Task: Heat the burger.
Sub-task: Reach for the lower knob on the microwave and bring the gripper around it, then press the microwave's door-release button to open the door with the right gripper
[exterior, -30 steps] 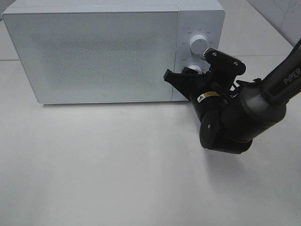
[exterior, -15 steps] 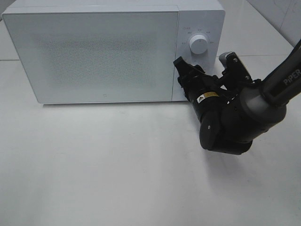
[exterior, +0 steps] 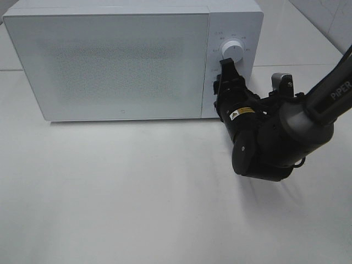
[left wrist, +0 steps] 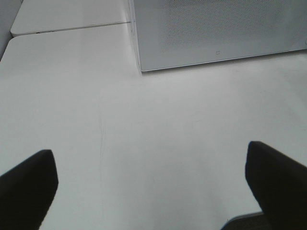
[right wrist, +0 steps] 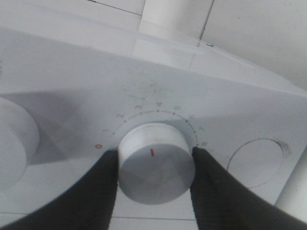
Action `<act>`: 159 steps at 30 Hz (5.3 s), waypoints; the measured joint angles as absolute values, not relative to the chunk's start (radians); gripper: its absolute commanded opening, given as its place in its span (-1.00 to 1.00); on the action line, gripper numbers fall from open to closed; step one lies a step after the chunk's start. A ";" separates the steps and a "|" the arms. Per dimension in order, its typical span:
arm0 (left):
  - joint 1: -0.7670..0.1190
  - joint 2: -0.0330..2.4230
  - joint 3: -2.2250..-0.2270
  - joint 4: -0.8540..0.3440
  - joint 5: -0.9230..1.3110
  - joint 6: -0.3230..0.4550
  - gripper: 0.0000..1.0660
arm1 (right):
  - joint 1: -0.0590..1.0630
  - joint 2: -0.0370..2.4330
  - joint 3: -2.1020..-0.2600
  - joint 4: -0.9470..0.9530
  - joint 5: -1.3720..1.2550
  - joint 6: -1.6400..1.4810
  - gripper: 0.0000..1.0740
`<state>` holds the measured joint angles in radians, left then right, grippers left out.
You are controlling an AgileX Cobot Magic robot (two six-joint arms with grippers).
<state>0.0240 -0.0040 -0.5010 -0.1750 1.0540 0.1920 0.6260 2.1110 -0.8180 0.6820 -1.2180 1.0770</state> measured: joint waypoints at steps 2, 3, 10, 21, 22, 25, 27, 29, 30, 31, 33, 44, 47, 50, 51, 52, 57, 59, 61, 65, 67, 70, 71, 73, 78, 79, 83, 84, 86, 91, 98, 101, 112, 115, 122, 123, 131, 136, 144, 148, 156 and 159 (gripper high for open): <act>0.024 -0.004 -0.501 -0.175 1.054 0.192 0.89 | 0.628 2.111 -0.818 0.691 -1.220 1.174 -1.00; 0.024 -0.004 -0.501 -0.175 1.054 0.192 0.89 | 0.628 2.111 -0.818 0.691 -1.220 1.174 -1.00; 0.024 -0.004 -0.501 -0.175 1.054 0.192 0.89 | 0.635 2.111 -0.826 0.722 -1.220 1.315 -1.00; 0.024 -0.004 -0.501 -0.175 1.054 0.192 0.89 | 0.637 2.111 -0.828 0.735 -1.222 1.488 -1.00; 0.024 -0.004 -0.501 -0.175 1.054 0.192 0.89 | 0.637 2.111 -0.828 0.739 -1.222 1.497 -1.00; 0.024 -0.004 -0.501 -0.175 1.054 0.192 0.89 | 0.638 2.111 -0.830 0.743 -1.222 1.510 -1.00; 0.024 -0.004 -0.501 -0.175 1.054 0.192 0.89 | 0.639 2.111 -0.830 0.747 -1.222 1.515 -1.00; 0.024 -0.004 -0.501 -0.175 1.054 0.192 0.89 | 0.639 2.111 -0.830 0.747 -1.222 1.520 -1.00; 0.024 -0.004 -0.501 -0.175 1.054 0.192 0.89 | 0.639 2.111 -0.830 0.747 -1.222 1.520 -1.00; 0.024 -0.004 -0.501 -0.175 1.054 0.192 0.89 | 0.639 2.111 -0.830 0.747 -1.222 1.520 -1.00; 0.024 -0.004 -0.501 -0.175 1.054 0.192 0.89 | 0.639 2.111 -0.830 0.747 -1.222 1.520 -1.00; 0.024 -0.004 -0.501 -0.175 1.054 0.192 0.89 | 0.639 2.111 -0.830 0.747 -1.222 1.519 -0.79; 0.024 -0.004 -0.501 -0.175 1.054 0.192 0.89 | 0.639 2.111 -0.830 0.747 -1.222 1.511 -0.73; 0.024 -0.004 -0.501 -0.175 1.054 0.192 0.89 | 0.639 2.111 -0.830 0.748 -1.222 1.506 -0.61; 0.024 -0.004 -0.501 -0.175 1.054 0.192 0.89 | 0.639 2.111 -0.830 0.749 -1.222 1.502 -0.51; 0.024 -0.004 -0.501 -0.175 1.054 0.192 0.89 | 0.639 2.111 -0.830 0.749 -1.222 1.498 -0.44; 0.024 -0.004 -0.501 -0.175 1.054 0.192 0.89 | 0.639 2.111 -0.830 0.749 -1.222 1.472 -0.08; 0.024 -0.004 -0.501 -0.175 1.054 0.192 0.89 | 0.639 2.111 -0.830 0.754 -1.221 1.448 0.09; 0.024 -0.004 -0.501 -0.175 1.054 0.192 0.89 | 0.639 2.111 -0.830 0.782 -1.217 1.426 0.19; 0.024 -0.004 -0.501 -0.175 1.054 0.192 0.89 | 0.639 2.111 -0.826 0.802 -1.197 1.405 0.49; 0.024 -0.004 -0.501 -0.175 1.054 0.192 0.89 | 0.639 2.106 -0.823 0.799 -1.188 1.405 0.49; 0.024 -0.004 -0.501 -0.175 1.054 0.192 0.89 | 0.637 2.094 -0.807 0.767 -1.189 1.403 0.46; 0.024 -0.004 -0.501 -0.175 1.054 0.192 0.89 | 0.634 2.089 -0.801 0.753 -1.191 1.402 0.45; 0.024 -0.004 -0.501 -0.175 1.054 0.192 0.89 | 0.629 2.069 -0.781 0.719 -1.200 1.398 0.44; 0.024 -0.004 -0.501 -0.175 1.054 0.192 0.89 | 0.625 2.015 -0.703 0.646 -1.211 1.387 0.42; 0.024 -0.004 -0.501 -0.175 1.054 0.192 0.89 | 0.625 1.996 -0.670 0.613 -1.201 1.382 0.42; 0.024 -0.004 -0.501 -0.175 1.054 0.192 0.89 | 0.625 1.959 -0.617 0.568 -1.161 1.363 0.42; 0.024 -0.004 -0.501 -0.175 1.054 0.192 0.89 | 0.625 1.948 -0.602 0.557 -1.152 1.352 0.42; 0.024 -0.004 -0.501 -0.175 1.054 0.192 0.89 | 0.625 1.921 -0.566 0.534 -1.127 1.323 0.42; 0.024 -0.004 -0.501 -0.175 1.054 0.192 0.89 | 0.624 1.834 -0.505 0.460 -1.019 1.210 0.42; 0.024 -0.004 -0.501 -0.175 1.054 0.192 0.89 | 0.619 1.685 -0.494 0.389 -0.715 0.834 0.42; 0.024 -0.004 -0.501 -0.175 1.054 0.192 0.89 | 0.595 1.635 -0.496 0.379 -0.586 0.673 0.42; 0.024 -0.004 -0.501 -0.175 1.054 0.192 0.89 | 0.472 1.506 -0.641 0.333 0.036 0.086 0.42; 0.024 -0.004 -0.501 -0.175 1.054 0.192 0.89 | 0.469 1.498 -0.689 0.298 0.212 -0.012 0.42; 0.024 -0.004 -0.501 -0.175 1.054 0.192 0.89 | 0.469 1.472 -0.769 0.186 0.518 -0.041 0.42; 0.024 -0.004 -0.501 -0.175 1.054 0.192 0.89 | 0.469 1.449 -0.786 0.152 0.597 -0.041 0.42; 0.024 -0.004 -0.501 -0.175 1.054 0.192 0.89 | 0.464 1.300 -0.811 0.092 0.851 -0.041 0.42; 0.024 -0.004 -0.501 -0.175 1.054 0.192 0.89 | 0.464 1.153 -0.811 0.086 0.955 -0.041 0.42; 0.024 -0.004 -0.501 -0.175 1.054 0.192 0.89 | 0.463 0.844 -0.786 0.082 1.020 -0.041 0.42; 0.024 -0.004 -0.501 -0.175 1.054 0.192 0.89 | 0.421 0.646 -0.734 0.082 1.049 -0.041 0.42; 0.024 -0.004 -0.501 -0.175 1.055 0.192 0.89 | 0.310 0.401 -0.638 0.063 1.081 -0.041 0.42; 0.024 -0.004 -0.501 -0.175 1.055 0.192 0.89 | 0.273 0.306 -0.596 0.059 1.085 -0.041 0.42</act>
<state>0.0240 -0.0040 -0.5010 -0.1750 1.0550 0.1920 0.2730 0.3060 -0.5960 0.0590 1.0850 -0.0410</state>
